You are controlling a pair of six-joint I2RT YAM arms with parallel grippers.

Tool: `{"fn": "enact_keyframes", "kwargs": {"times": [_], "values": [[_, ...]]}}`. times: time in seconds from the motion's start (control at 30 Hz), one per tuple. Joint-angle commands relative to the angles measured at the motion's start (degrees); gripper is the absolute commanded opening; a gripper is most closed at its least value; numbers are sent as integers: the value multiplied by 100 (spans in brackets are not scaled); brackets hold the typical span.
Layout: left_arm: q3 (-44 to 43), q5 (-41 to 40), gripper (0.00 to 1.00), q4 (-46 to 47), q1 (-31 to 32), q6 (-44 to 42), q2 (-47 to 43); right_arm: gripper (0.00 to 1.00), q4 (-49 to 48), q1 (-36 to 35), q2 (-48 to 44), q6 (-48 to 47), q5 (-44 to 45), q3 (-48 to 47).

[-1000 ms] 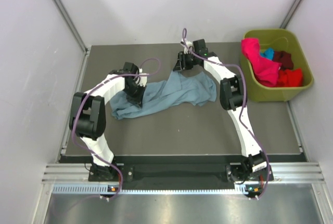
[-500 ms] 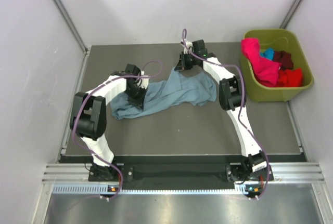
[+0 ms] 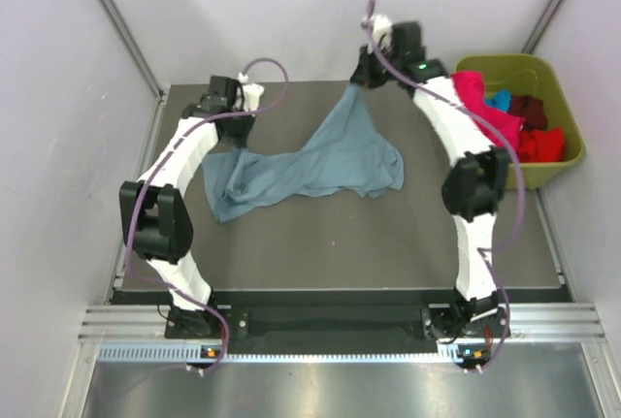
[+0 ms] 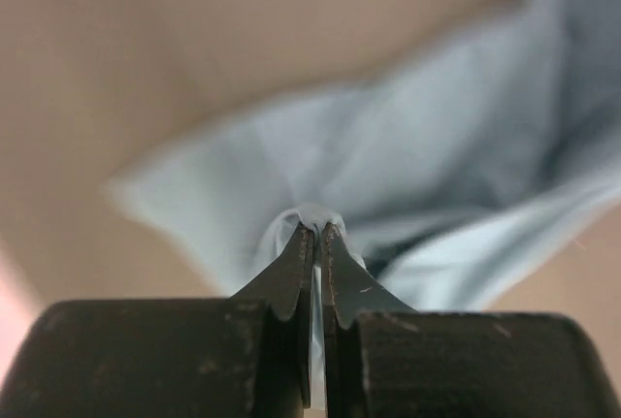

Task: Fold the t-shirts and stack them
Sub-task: Flatten the tshirt out

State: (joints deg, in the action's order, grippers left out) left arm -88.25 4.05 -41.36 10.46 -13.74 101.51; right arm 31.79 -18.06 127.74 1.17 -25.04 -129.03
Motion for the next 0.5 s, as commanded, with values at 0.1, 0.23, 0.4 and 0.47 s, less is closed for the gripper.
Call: {"fn": "enact_keyframes", "kwargs": {"times": [0.1, 0.23, 0.4, 0.47], "values": [[-658, -1283, 0, 630, -79, -674, -957, 0, 99, 409, -2533, -477, 842, 632], [-799, -1548, 0, 682, -79, -665, -1755, 0, 187, 549, -4050, -486, 930, 1562], [-1026, -1557, 0, 464, -70, -578, -2767, 0, 616, 620, -5653, -381, 1123, 2171], [-1298, -1478, 0, 157, -62, -569, -3172, 0, 906, 620, -6286, -258, 1098, 2128]]}}
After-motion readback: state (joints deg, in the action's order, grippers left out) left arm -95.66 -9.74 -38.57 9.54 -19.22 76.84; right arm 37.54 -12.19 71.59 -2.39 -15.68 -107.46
